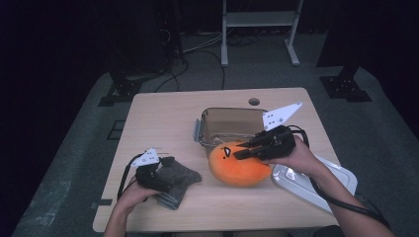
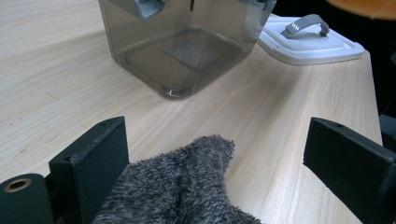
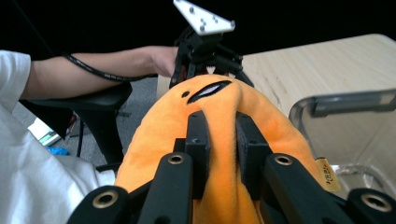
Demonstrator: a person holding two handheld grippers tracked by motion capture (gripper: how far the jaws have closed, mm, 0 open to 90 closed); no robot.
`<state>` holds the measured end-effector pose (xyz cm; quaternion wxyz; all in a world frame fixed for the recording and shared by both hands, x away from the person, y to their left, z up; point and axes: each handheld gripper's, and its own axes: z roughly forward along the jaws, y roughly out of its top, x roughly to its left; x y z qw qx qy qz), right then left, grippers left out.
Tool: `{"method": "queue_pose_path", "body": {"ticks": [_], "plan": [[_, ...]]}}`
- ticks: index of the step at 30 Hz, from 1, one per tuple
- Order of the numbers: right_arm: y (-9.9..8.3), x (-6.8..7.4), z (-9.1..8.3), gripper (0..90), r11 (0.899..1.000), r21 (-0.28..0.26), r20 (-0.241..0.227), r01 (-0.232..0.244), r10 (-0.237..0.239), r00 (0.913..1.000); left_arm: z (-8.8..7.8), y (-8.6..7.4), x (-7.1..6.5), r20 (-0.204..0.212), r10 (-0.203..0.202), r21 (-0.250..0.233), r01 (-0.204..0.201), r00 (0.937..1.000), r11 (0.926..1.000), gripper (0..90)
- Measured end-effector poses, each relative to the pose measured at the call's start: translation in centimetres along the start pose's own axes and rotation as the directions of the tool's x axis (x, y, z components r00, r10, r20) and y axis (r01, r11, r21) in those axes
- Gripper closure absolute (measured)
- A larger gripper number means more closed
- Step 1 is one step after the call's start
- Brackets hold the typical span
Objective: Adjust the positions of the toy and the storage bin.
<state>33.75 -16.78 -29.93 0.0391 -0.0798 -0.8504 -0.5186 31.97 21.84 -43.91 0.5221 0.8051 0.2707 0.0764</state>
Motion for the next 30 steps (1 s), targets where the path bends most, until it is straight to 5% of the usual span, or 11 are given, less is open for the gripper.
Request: {"method": "queue_pose_path", "body": {"ticks": [10,30], "plan": [[2.3,-0.6,-0.5,77.3,1.0,0.01,0.012,0.021,-0.021,0.9997,0.0,0.0,0.0,0.003,-0.002,0.0,0.002,1.0,1.0,5.9],[6.1,-4.6,-2.0,77.2,1.0,0.008,0.102,0.017,-0.017,0.9946,-0.2,-0.2,0.4,0.005,-0.003,-0.007,0.003,1.0,1.0,5.9]]}}
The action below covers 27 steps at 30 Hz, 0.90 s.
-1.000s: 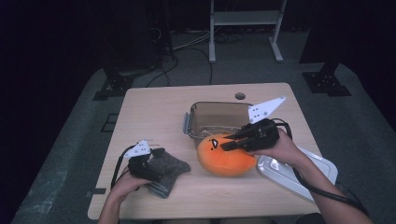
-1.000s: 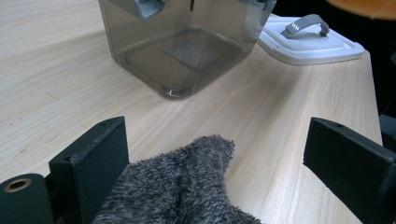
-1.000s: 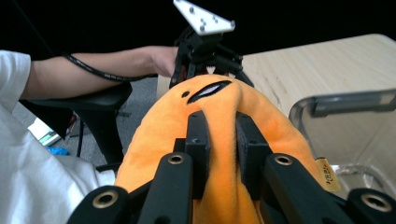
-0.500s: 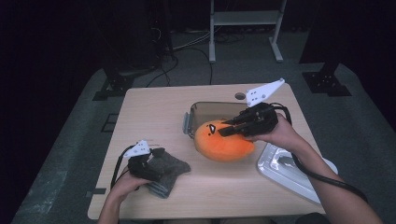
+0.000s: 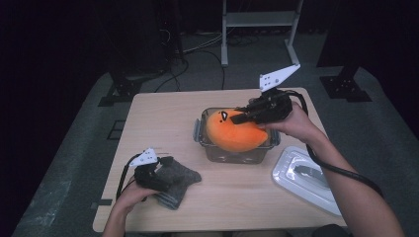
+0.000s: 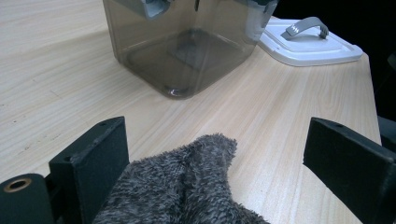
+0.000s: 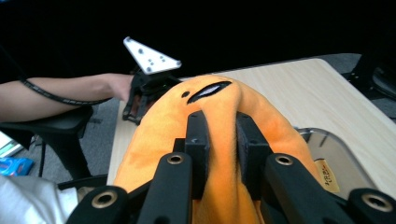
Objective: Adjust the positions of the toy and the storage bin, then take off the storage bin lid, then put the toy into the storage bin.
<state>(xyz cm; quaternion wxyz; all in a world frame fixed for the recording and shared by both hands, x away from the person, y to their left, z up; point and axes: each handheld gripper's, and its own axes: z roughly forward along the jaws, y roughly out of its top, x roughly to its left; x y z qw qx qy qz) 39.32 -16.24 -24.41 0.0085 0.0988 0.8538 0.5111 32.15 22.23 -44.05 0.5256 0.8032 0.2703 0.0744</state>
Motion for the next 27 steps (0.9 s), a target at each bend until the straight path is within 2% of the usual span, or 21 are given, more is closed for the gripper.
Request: {"method": "queue_pose_path", "body": {"ticks": [12,18,27], "plan": [[0.1,-1.6,0.4,77.2,1.0,-0.008,0.016,-0.025,0.025,0.9996,0.1,0.1,-0.2,0.007,0.005,0.004,-0.005,1.0,1.0,5.9],[0.1,-2.0,0.6,77.1,1.0,-0.004,0.018,-0.021,0.021,0.9996,0.2,-0.1,-0.3,0.012,0.004,0.011,-0.004,0.9999,0.9999,5.9],[0.1,-3.4,0.7,77.1,1.0,-0.001,0.038,-0.031,0.031,0.9988,0.3,-0.1,-0.2,0.015,0.004,0.013,-0.004,0.9999,0.9999,5.9]]}}
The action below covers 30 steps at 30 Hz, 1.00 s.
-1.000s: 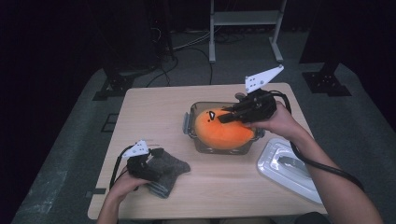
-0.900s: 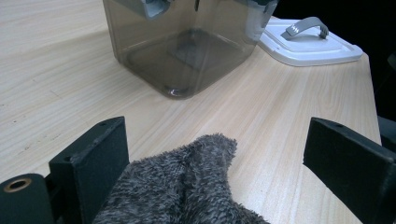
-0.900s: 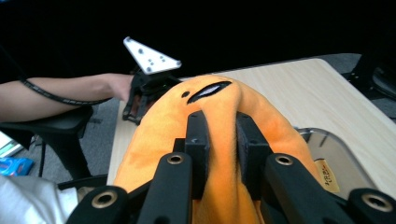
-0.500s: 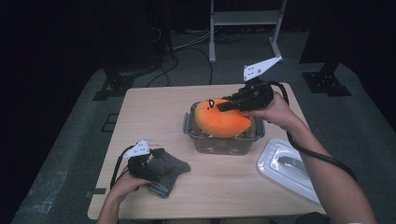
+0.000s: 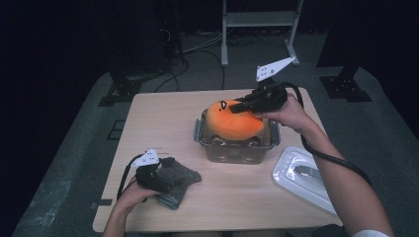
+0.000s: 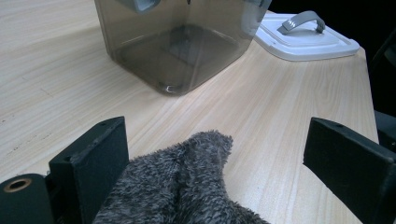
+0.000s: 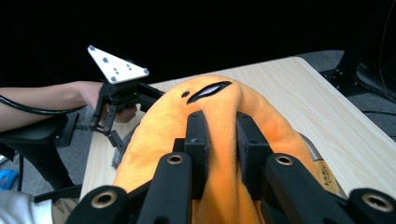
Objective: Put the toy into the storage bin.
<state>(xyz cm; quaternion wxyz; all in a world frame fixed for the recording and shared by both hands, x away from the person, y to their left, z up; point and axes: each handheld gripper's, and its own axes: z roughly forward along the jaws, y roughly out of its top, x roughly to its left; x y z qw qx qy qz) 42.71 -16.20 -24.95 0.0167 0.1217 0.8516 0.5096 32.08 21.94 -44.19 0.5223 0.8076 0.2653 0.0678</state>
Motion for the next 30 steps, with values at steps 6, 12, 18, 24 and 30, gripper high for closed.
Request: {"method": "queue_pose_path", "body": {"ticks": [6,12,18,24,30], "plan": [[-0.3,-0.8,0.3,77.0,1.0,0.005,0.008,-0.007,0.007,0.9999,0.0,0.0,0.0,-0.002,0.003,-0.004,-0.003,1.0,1.0,5.9],[-0.9,-1.5,0.9,77.1,1.0,0.012,0.013,-0.009,0.009,0.9999,0.0,0.1,0.0,-0.003,0.003,-0.001,-0.003,1.0,1.0,5.9],[-1.7,-2.3,1.6,77.0,0.999,0.037,0.021,-0.019,0.018,0.9996,0.1,0.1,-0.1,0.0,0.008,0.004,-0.008,1.0,1.0,5.9],[-2.1,-2.7,2.3,77.0,0.998,0.052,0.019,-0.02,0.019,0.9996,0.3,0.0,-0.2,0.002,0.0,0.013,0.0,1.0,0.9999,3.8],[-2.3,-3.1,2.8,77.0,0.998,0.062,0.021,-0.023,0.022,0.9995,0.2,0.0,-0.1,-0.001,0.001,0.01,-0.001,1.0,0.9999,3.8]]}}
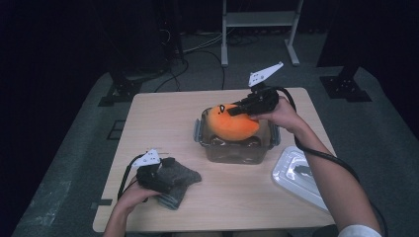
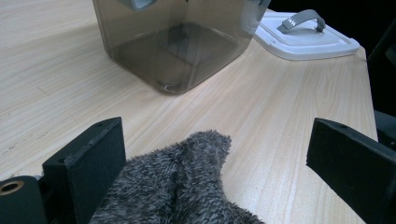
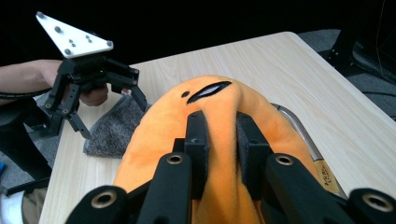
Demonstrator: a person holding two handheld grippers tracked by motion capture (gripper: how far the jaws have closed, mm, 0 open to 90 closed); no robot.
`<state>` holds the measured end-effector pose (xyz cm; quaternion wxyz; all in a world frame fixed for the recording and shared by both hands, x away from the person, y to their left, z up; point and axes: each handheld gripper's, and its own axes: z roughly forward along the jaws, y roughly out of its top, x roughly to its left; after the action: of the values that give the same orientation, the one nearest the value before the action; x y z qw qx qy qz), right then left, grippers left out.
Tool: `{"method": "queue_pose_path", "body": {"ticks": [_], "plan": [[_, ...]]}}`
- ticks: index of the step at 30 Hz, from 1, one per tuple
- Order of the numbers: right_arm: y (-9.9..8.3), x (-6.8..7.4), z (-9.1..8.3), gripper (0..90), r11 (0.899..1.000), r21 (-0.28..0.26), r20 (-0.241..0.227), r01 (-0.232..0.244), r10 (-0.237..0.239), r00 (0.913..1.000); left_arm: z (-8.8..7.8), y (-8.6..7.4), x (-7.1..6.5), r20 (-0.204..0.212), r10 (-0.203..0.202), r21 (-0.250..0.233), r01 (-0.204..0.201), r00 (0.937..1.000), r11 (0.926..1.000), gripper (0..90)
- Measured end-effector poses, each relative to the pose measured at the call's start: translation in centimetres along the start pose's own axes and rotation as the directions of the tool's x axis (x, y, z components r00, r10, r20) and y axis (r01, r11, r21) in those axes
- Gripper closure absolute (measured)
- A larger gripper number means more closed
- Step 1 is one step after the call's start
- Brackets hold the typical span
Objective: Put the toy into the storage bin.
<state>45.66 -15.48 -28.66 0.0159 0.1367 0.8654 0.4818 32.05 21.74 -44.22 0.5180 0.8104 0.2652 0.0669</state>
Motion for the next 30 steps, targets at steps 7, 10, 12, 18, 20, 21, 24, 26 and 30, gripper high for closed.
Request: {"method": "queue_pose_path", "body": {"ticks": [7,10,12,18,20,21,24,26,30], "plan": [[-0.7,-0.6,0.7,76.6,1.0,0.015,0.0,-0.012,0.012,0.9999,0.0,0.0,0.0,0.0,0.0,0.0,0.0,1.0,1.0,3.8],[-0.9,-0.8,0.9,76.6,1.0,0.019,-0.001,-0.012,0.012,0.9999,0.0,0.0,0.0,0.002,-0.001,0.0,0.001,1.0,1.0,3.7],[-1.0,-0.8,1.1,76.5,1.0,0.022,-0.002,-0.014,0.014,0.9999,0.0,0.0,0.0,0.001,-0.001,-0.001,0.001,1.0,1.0,3.6],[-1.2,-1.1,1.4,76.5,0.999,0.031,-0.001,-0.017,0.017,0.9998,-0.1,0.0,0.0,-0.002,0.0,-0.004,0.0,1.0,1.0,3.0],[-1.3,-1.2,1.6,76.5,0.999,0.041,0.002,-0.017,0.017,0.9998,-0.1,0.0,0.0,-0.002,0.001,-0.005,-0.001,1.0,1.0,3.0],[-1.4,-1.2,1.7,76.5,0.999,0.045,0.002,-0.018,0.018,0.9998,-0.1,0.0,0.0,-0.002,0.001,-0.004,-0.001,1.0,1.0,3.0],[-1.5,-1.3,1.9,76.5,0.999,0.049,0.003,-0.015,0.015,0.9999,-0.1,0.0,0.0,-0.003,-0.001,-0.007,0.001,1.0,1.0,3.0],[-1.5,-1.4,1.9,76.5,0.999,0.05,0.003,-0.014,0.014,0.9999,-0.1,0.0,0.0,-0.003,-0.004,-0.009,0.004,1.0,1.0,2.9],[-1.8,-1.7,2.1,76.5,0.998,0.057,0.006,-0.023,0.022,0.9997,-0.1,0.0,0.0,-0.002,-0.001,-0.007,0.001,1.0,1.0,2.9]]}}
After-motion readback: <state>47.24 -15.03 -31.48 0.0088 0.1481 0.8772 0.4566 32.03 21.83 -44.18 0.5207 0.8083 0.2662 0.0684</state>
